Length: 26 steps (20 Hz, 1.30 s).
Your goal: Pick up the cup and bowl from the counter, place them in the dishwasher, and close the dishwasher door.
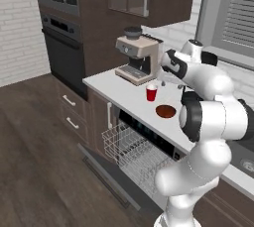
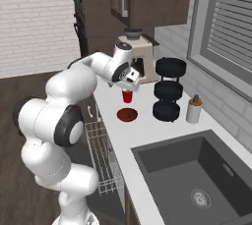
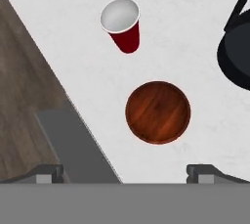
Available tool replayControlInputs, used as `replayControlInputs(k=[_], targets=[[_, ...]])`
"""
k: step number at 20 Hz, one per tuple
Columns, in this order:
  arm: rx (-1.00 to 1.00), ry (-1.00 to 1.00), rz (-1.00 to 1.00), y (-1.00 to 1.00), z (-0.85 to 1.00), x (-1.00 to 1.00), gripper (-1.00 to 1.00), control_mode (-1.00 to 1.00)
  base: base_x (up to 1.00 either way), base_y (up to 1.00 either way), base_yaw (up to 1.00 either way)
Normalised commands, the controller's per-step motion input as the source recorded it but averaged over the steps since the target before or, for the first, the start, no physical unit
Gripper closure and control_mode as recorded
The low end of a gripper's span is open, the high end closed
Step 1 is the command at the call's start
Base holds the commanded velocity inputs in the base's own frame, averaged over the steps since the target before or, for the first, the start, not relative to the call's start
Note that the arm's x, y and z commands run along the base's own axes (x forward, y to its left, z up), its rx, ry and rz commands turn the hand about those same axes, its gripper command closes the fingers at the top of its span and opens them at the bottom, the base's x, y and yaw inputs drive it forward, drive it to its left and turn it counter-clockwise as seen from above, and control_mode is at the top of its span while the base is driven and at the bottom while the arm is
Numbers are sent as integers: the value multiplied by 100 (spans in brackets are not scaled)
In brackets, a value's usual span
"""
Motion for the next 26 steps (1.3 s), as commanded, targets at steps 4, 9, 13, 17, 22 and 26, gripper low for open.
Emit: replayControlInputs(k=[4,9,13,17,22,26], targets=[[0,0,0,0,-34,43,-100,-100,0,0,0],[0,0,0,-2,-34,52,-100,-100,0,0,0],[0,0,0,-2,-34,47,-100,-100,0,0,0],[0,0,0,-1,-21,53,-100,-100,0,0,0],[0,0,0,-7,-27,66,-100,-100,0,0,0],[0,0,0,0,-25,73,-100,-100,0,0,0]])
